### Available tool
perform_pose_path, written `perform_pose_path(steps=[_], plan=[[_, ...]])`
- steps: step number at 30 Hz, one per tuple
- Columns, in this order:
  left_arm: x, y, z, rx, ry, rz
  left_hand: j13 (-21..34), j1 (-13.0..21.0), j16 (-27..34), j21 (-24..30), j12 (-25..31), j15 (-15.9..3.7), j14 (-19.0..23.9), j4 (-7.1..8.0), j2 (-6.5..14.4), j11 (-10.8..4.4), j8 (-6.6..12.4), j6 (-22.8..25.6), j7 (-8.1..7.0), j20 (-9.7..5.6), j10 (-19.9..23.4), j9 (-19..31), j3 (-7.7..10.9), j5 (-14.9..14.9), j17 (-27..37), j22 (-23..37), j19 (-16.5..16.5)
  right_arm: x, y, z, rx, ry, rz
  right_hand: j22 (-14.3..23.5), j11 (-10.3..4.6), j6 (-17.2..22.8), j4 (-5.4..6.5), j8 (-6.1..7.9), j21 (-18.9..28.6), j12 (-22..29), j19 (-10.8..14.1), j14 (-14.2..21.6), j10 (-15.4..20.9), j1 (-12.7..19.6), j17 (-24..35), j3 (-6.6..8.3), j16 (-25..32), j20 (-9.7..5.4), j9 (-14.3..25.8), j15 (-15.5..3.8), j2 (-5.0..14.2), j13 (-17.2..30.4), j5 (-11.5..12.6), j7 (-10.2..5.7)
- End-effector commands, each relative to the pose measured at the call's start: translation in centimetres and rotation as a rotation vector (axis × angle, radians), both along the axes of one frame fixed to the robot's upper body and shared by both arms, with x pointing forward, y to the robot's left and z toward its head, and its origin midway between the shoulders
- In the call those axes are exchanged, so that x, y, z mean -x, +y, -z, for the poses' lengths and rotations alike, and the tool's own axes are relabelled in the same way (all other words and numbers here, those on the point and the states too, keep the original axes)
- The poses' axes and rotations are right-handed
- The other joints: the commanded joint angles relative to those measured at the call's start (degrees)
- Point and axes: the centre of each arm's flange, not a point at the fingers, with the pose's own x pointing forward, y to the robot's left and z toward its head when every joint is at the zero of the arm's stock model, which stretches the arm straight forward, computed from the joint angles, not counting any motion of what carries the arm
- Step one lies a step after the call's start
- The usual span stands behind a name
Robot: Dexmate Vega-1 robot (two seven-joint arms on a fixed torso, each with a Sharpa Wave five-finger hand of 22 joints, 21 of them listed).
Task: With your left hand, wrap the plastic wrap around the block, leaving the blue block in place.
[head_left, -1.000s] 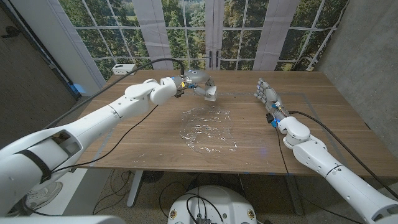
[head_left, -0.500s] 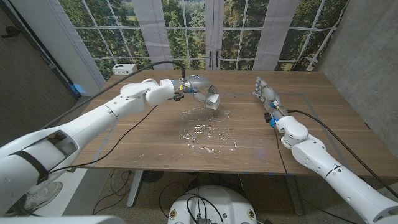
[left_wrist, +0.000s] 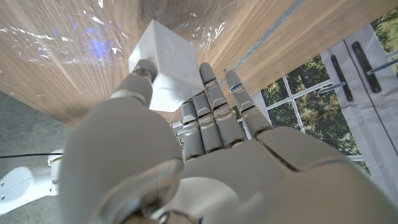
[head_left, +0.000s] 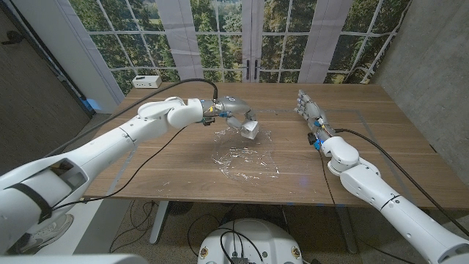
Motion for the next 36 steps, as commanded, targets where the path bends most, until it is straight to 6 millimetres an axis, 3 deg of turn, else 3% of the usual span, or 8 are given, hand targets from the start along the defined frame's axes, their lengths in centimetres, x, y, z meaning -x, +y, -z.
perform_pose_path(steps=[1, 9, 19, 33, 36], plan=[[-0.7, 0.0, 2.2, -0.06, 0.068, -0.011, 7.39, 7.81, -0.2, 0.37, 0.83, -5.66, -1.14, 0.78, 7.27, -7.66, 0.4, 8.34, -2.6, -0.15, 7.95, 0.39, 0.65, 0.3, 0.23, -0.03, -0.34, 0.5, 0.5, 0.3, 0.007, 0.001, 0.004, 0.18, 0.45, 0.26, -0.41, -0.06, -0.01, -0.15, 0.37, 0.06, 0.16, 0.04, 0.21, 0.03, -0.27, 0.14, 0.26, 0.27, 0.51, 0.1, 0.07, -0.05], [-0.7, -0.6, 3.3, -0.097, 0.073, -0.015, 7.62, 7.93, -0.39, 0.35, 0.89, -5.27, -1.43, 0.79, 7.31, -7.54, 0.37, 8.05, -2.37, 0.1, 7.69, 0.59, 0.62, 0.28, 0.25, -0.05, -0.64, 0.5, 0.3, 0.6, -0.006, 0.006, 0.003, 0.18, 0.49, 0.21, -0.43, -0.09, 0.0, -0.16, 0.41, 0.07, 0.17, 0.0, 0.22, 0.0, -0.27, 0.07, 0.26, 0.24, 0.52, 0.1, 0.06, -0.1], [-0.6, -0.8, 3.7, -0.142, -0.054, -0.078, 7.88, 8.02, -0.66, 0.41, 1.03, -5.04, -1.74, 0.84, 7.35, -7.53, 0.42, 8.1, -2.32, 0.09, 7.6, 0.72, 0.6, 0.28, 0.22, -0.07, -0.85, 0.8, -0.2, 0.8, -0.004, -0.001, 0.001, 0.18, 0.44, 0.18, -0.42, -0.11, -0.02, -0.19, 0.37, 0.05, 0.15, -0.1, 0.23, -0.05, -0.29, 0.08, 0.26, 0.25, 0.53, 0.1, 0.02, -0.14], [-1.3, -1.3, 4.6, -0.128, 0.041, -0.065, 8.24, 7.76, -0.92, 0.59, 0.86, -4.86, -1.88, 1.18, 7.27, -7.32, 0.27, 7.89, -2.23, 0.02, 6.59, 0.72, 0.39, 0.24, 0.22, -0.1, -0.89, 1.1, -0.6, 0.7, 0.005, 0.002, -0.005, 0.18, 0.4, 0.18, -0.42, -0.12, -0.03, -0.21, 0.37, 0.18, 0.17, -0.27, 0.26, -0.18, -0.25, 0.1, 0.26, 0.43, 0.46, 0.1, -0.03, -0.12], [-1.5, -1.5, 4.5, -0.185, 0.069, -0.092, 7.45, 6.33, -1.84, 0.45, -0.92, -3.85, -3.56, 1.88, 6.51, -6.27, -1.5, 4.3, -2.47, 0.3, 3.87, 0.31, -0.41, 0.12, 0.0, -0.16, -1.79, 1.0, -0.7, 0.7, 0.005, 0.003, -0.002, 0.18, 0.4, 0.2, -0.43, -0.11, -0.01, -0.21, 0.41, 0.18, 0.17, -0.29, 0.26, -0.19, -0.25, 0.12, 0.26, 0.42, 0.46, 0.1, -0.03, -0.13]])
